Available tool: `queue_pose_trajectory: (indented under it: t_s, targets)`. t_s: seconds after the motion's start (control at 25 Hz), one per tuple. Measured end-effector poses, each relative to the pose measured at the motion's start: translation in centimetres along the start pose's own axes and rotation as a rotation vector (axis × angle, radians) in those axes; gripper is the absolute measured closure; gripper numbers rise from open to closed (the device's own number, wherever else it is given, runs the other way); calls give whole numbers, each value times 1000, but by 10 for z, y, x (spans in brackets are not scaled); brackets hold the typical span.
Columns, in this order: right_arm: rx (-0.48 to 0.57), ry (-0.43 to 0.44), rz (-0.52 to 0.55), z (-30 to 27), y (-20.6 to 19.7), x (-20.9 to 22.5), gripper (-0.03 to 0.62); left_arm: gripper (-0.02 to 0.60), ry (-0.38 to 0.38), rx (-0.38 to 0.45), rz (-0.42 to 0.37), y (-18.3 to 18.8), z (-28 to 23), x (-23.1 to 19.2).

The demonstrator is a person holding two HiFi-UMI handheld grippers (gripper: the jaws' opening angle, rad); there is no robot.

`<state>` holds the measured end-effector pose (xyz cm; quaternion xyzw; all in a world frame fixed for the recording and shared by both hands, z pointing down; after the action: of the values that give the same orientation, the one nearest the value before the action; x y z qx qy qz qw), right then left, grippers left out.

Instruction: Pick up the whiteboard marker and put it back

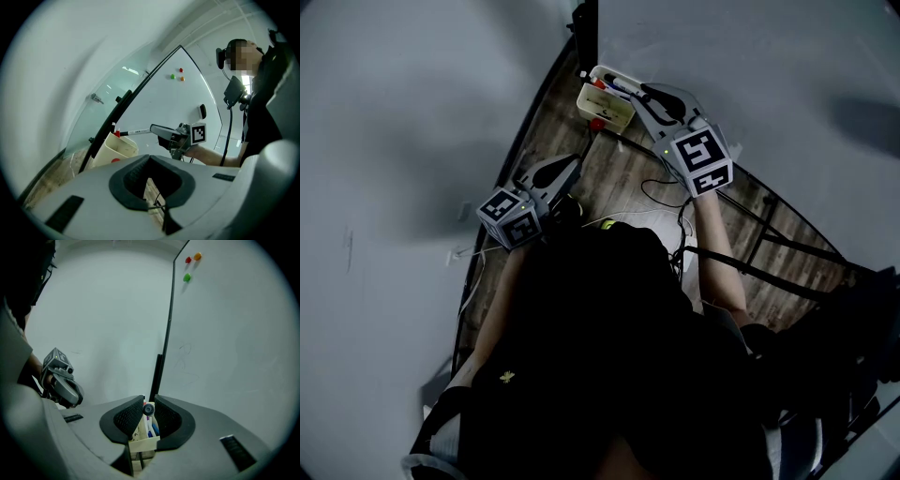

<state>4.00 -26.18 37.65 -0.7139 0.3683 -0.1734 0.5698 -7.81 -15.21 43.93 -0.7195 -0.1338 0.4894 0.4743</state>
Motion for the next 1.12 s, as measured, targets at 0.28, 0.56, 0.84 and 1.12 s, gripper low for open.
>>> queue_pose_trajectory:
  t_s: [0.28,0.56,0.84,1.12]
  targets:
    - [-3,10,-11,-10,-6,0,520,575,1,-21,15,-2,2,2]
    - [-13,10,-28,-15,-14,4,520,575,3,-26,34,-3,2,2]
    - [-36,18,-49,-26,-24,4,520,575,2,-39,51,-6,2,2]
    - [-42,19,-67,-32,-33,5,520,575,4,-55,55,-8,3,2]
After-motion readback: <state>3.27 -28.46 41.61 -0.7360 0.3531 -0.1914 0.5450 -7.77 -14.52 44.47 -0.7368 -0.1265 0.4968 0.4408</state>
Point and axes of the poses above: the fingertips, and each gripper's own axes: z backward along the fingers, x to its right, y out of its top, the point moved 2 cm from there along z, backward along the fingers, and after that the axes turned 4 degrees about -y, right-handed, at the moved point
